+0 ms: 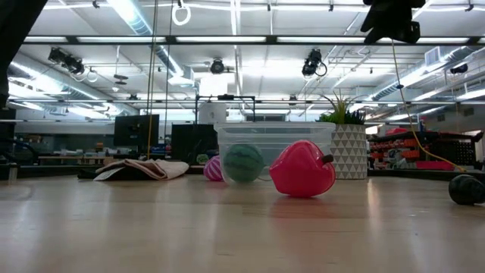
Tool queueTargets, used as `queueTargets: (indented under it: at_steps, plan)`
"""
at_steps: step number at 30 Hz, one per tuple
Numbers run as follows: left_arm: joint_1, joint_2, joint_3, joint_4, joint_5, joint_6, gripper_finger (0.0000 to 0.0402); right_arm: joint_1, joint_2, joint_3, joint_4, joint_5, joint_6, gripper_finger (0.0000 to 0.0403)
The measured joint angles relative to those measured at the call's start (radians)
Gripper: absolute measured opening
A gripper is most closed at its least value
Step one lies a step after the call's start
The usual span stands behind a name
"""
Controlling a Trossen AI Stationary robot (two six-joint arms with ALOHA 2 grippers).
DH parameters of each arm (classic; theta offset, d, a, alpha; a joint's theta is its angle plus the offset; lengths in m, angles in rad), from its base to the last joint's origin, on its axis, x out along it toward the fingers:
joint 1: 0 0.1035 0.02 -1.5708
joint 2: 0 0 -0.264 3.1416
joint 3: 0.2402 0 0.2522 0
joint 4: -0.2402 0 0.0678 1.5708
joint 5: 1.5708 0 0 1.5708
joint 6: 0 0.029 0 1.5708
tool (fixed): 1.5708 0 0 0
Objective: Pick and placing Produce into tupperware
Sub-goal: Put the peach into the transparent bin
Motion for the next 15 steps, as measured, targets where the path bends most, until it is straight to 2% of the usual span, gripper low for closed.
queueTargets:
  at_steps: [7, 15]
  plan:
    - [-0.030, 0.000, 0.000, -0.071, -0.005, 0.071, 0.0133, 0.000, 0.000, 0.000, 0.001, 0.002, 0.051, 0.0129]
    - [-0.005, 0.000, -0.001, -0.231, -0.042, 0.174, 0.0149, 0.000, 0.000, 0.000, 0.001, 0.002, 0.069, 0.0129]
